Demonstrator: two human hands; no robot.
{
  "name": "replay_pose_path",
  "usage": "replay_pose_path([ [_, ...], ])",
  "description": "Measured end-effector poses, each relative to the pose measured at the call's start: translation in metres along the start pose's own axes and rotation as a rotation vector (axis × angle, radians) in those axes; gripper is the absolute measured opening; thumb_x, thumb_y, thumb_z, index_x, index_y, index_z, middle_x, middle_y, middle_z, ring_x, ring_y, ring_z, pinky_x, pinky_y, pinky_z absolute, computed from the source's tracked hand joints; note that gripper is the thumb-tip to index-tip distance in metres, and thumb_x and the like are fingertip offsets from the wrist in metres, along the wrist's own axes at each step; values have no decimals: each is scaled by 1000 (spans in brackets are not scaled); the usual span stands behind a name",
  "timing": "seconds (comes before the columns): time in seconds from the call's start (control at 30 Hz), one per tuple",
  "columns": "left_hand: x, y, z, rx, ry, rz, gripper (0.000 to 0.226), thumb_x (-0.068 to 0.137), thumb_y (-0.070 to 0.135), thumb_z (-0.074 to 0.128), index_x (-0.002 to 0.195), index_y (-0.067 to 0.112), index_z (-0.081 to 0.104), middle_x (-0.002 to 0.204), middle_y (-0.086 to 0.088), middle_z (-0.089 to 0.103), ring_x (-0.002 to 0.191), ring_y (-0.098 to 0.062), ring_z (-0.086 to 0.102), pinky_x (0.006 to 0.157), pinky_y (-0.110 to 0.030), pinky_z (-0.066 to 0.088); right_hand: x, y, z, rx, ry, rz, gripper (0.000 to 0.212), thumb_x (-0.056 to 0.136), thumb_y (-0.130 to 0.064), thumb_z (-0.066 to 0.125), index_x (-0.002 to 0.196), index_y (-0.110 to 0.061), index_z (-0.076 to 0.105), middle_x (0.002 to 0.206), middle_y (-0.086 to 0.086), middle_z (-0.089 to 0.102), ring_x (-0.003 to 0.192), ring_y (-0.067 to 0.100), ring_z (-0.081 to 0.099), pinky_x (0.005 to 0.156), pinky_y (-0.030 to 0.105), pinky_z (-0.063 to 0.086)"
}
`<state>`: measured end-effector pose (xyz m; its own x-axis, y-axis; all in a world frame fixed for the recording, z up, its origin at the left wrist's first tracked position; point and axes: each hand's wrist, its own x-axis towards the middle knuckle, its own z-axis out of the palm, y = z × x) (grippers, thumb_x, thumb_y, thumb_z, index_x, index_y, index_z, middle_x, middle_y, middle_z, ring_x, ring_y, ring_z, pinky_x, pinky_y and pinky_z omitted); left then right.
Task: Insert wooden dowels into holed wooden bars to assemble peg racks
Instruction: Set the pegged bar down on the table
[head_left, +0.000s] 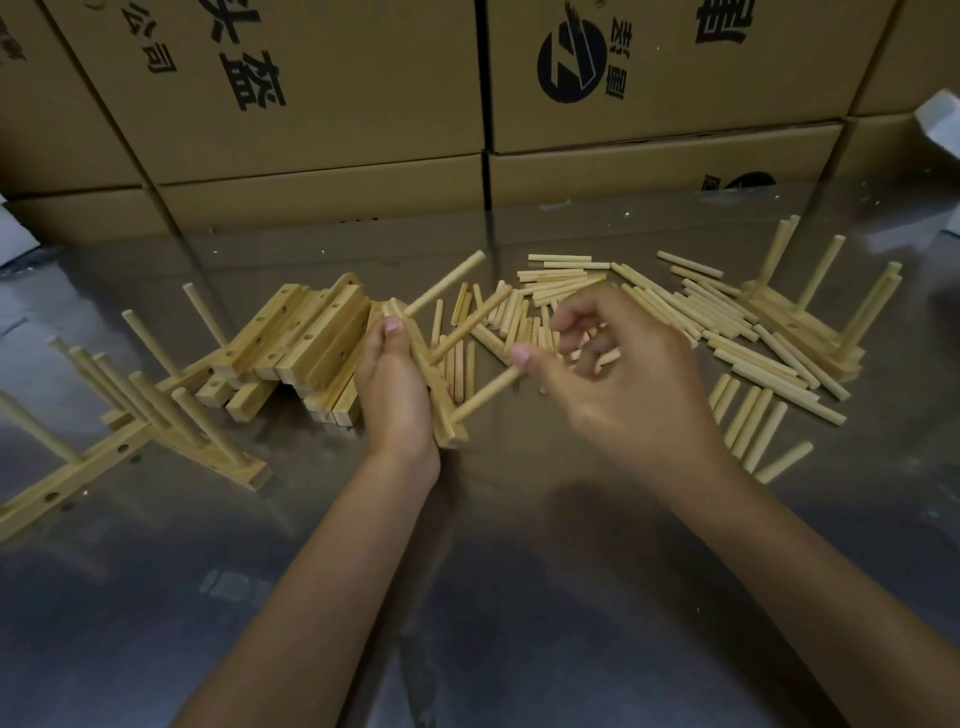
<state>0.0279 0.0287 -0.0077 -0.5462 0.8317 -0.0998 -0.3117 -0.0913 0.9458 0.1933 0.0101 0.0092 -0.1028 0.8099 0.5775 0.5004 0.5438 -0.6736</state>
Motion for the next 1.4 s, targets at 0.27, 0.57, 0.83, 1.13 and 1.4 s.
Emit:
replay_pose_path([
  [0.27,-8,-3,6,24,-68,62,38,102,38,52,140,31,46,85,14,72,92,-15,71,81,-38,60,-4,8,15,282,-447,340,17,83,-37,76,88,-21,74,63,-18,62,58,-7,53,52,8,39],
  [0.57,-17,-12,14,114,-319,69,64,99,28,61,152,30,26,120,2,66,97,-15,73,70,-34,62,25,54,-35,-109,-81,397,8,87,-30,72,80,-26,73,65,-16,56,68,8,50,58,26,34],
  [0.83,-15,-18,14,201,-301,63,43,99,22,61,139,26,46,116,1,65,91,-14,73,60,-33,61,24,111,-81,-605,269,518,22,89,-35,64,99,-17,73,95,11,69,96,35,62,83,47,54],
  [1.13,-12,-21,12,223,-302,7,34,98,20,61,130,26,55,116,0,65,89,-16,74,60,-36,62,20,130,-80,-567,230,674,29,98,-35,54,104,-12,71,89,13,66,93,38,62,78,39,46],
  [1.4,-12,-21,12,241,-291,-5,27,97,21,61,122,28,58,114,2,66,78,-13,74,64,-43,64,21,130,-79,-534,194,574,21,96,-34,55,97,-20,71,87,8,68,88,34,62,71,33,43],
])
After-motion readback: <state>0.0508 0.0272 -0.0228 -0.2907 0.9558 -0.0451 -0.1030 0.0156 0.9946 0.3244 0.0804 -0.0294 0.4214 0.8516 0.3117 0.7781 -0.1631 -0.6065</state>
